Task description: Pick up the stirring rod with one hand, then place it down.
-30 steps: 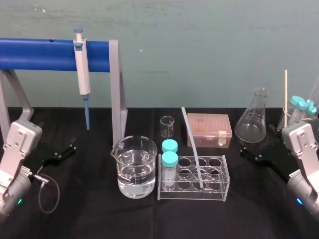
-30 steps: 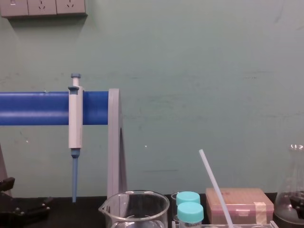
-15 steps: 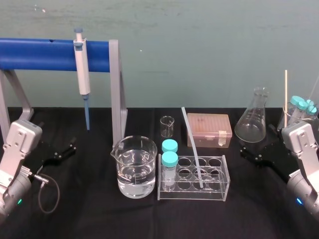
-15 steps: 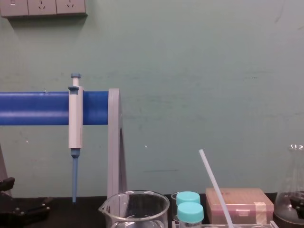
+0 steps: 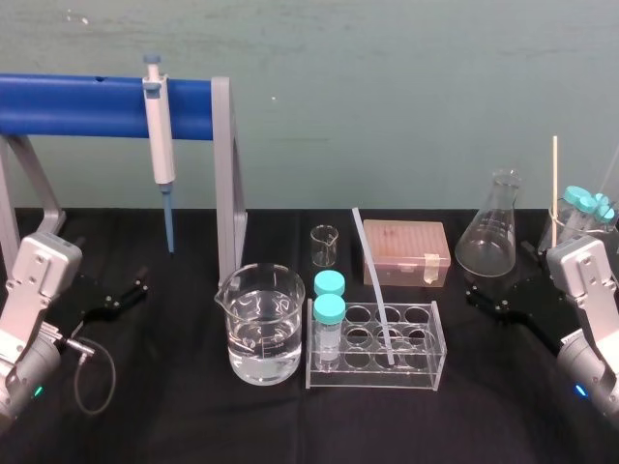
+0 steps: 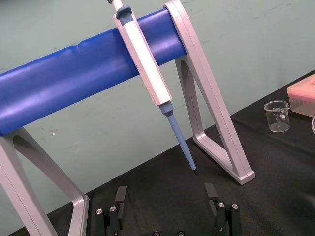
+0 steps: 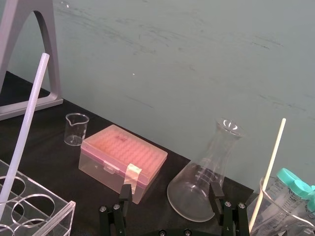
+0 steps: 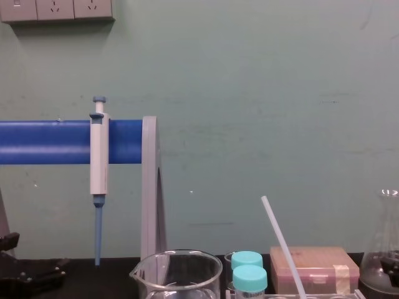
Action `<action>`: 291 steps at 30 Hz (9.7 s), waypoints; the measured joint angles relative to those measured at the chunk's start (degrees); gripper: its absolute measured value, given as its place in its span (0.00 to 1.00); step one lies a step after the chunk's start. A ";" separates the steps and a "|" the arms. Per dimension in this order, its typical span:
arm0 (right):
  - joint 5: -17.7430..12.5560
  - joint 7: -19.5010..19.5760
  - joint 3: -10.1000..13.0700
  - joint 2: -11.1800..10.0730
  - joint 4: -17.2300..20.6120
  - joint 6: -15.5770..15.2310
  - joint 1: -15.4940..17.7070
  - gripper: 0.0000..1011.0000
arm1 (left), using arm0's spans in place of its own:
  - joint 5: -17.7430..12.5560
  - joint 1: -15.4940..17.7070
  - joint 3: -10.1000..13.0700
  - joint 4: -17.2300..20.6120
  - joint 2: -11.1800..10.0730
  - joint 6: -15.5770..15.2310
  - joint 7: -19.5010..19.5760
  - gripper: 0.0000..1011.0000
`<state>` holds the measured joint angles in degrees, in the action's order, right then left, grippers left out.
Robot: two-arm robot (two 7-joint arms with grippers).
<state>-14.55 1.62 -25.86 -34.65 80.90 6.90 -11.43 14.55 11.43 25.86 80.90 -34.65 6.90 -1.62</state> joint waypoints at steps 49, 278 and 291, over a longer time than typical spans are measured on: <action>-13.29 -25.17 -0.48 11.06 -4.99 -17.91 -14.86 0.99 | -0.01 0.00 0.00 0.00 0.00 0.00 0.00 0.99; -21.36 -40.36 6.77 11.41 -5.70 5.53 -8.52 0.06 | 0.00 0.00 0.00 0.00 0.00 0.00 0.00 0.99; -20.33 -39.95 5.16 13.29 -10.21 6.07 -10.50 0.06 | 0.00 0.00 0.00 0.00 0.00 0.00 0.00 0.99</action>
<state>-34.88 -38.33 -20.70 -21.36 70.69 12.97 -21.93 14.55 11.43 25.86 80.90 -34.65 6.91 -1.62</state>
